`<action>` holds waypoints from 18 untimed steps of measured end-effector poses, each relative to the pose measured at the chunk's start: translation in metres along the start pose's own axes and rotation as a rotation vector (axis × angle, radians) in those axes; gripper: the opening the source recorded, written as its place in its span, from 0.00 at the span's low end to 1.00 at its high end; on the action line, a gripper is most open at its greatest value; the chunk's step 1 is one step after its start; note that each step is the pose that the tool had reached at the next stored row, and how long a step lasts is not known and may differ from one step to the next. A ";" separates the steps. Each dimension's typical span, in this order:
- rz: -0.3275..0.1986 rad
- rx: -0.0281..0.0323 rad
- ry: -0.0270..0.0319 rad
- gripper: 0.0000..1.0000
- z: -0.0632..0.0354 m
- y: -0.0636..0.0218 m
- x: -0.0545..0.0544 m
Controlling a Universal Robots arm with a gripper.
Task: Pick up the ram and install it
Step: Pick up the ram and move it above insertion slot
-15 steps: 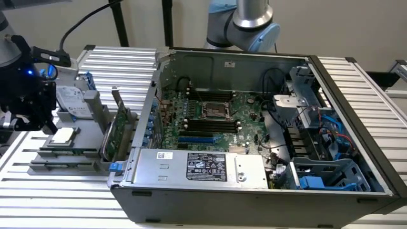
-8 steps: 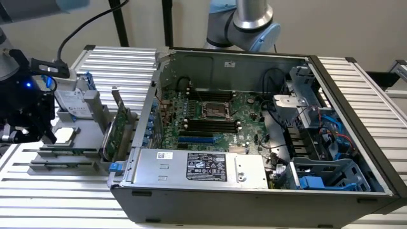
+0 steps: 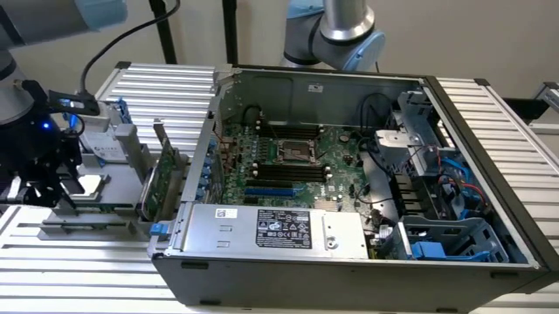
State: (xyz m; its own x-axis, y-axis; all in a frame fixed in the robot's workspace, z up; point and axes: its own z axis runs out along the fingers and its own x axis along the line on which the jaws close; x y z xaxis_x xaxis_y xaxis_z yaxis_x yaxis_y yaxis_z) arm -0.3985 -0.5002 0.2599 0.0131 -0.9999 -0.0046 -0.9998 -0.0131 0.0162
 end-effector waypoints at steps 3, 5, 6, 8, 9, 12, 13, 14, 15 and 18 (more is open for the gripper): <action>-0.010 0.0001 0.0001 1.00 0.0054 -0.0001 0.000; -0.013 0.0001 0.0001 1.00 0.0090 -0.0002 0.000; -0.013 0.0000 0.0002 1.00 0.0109 -0.0002 0.000; -0.013 0.0001 0.0001 1.00 0.0145 -0.0002 0.000; -0.013 0.0001 0.0001 1.00 0.0164 -0.0003 0.000; -0.013 0.0001 0.0000 1.00 0.0219 -0.0004 0.000; -0.013 0.0000 0.0001 1.00 0.0236 -0.0004 0.000; -0.013 0.0000 0.0001 1.00 0.0255 -0.0004 0.001; -0.013 0.0000 0.0002 1.00 0.0273 -0.0004 0.001; -0.013 0.0000 0.0001 1.00 0.0328 -0.0006 0.001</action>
State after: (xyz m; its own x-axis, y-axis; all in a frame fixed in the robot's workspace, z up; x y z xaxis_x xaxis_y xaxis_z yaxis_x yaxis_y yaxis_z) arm -0.3985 -0.5011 0.2272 0.0261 -0.9996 -0.0047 -0.9995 -0.0261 0.0161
